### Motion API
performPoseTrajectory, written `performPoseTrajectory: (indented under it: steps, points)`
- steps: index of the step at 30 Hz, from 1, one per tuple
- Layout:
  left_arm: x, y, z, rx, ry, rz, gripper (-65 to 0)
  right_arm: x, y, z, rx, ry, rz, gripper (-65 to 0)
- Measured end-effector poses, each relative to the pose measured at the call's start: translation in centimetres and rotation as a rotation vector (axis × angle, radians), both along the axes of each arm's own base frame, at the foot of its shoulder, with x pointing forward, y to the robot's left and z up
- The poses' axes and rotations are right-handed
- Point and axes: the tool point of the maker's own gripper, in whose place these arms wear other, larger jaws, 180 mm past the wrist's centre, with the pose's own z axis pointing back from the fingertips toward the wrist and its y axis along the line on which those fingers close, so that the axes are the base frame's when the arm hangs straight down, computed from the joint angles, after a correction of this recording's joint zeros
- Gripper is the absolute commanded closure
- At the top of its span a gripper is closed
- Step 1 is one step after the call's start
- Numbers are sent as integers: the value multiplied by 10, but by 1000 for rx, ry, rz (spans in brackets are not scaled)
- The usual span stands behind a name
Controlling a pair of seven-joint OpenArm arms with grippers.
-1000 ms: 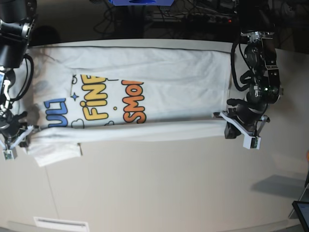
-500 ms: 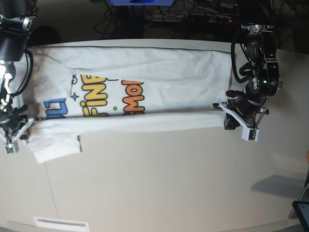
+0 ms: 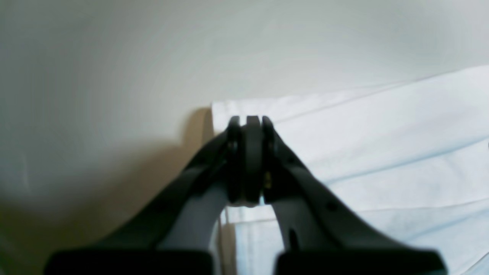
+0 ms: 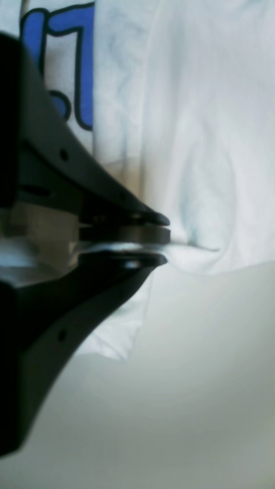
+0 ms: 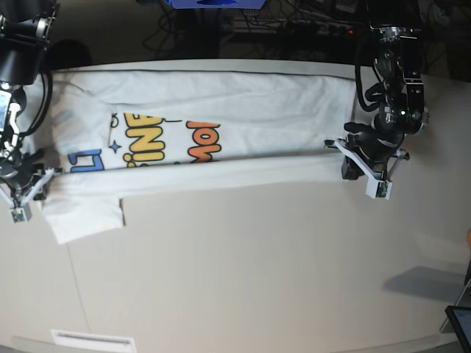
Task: Fold the T-shirt properly
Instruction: 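Lay the folded edge down and press it flat with both grippers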
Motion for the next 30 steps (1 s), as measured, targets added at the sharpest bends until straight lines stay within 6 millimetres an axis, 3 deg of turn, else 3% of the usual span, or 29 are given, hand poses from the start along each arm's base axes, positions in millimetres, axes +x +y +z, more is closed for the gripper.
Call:
performPoseTrajectory:
  steps: [6, 10, 16, 19, 23, 30]
  points:
    - [-2, -15, -6, 2, 21, -53, 0, -7, 0, -6, 1, 15, 0, 0]
    - [-3, -14, -9, 2, 29, -49, 0, -8, 5, -9, 26, 7, -16, 0]
    - [-13, -4, -34, 7, 103, -21, 0, -15, 3, -14, 44, 12, -42, 0]
    - [-18, 6, -40, 96, 119, -24, 0, -14, 3, -13, 45, 9, -41, 0]
    - [-19, -6, -48, 180, 126, -84, 0, -14, 4, -14, 47, 10, -41, 0]
    - [-17, -7, -49, 202, 124, -92, 0, -14, 4, -14, 46, 11, -42, -7]
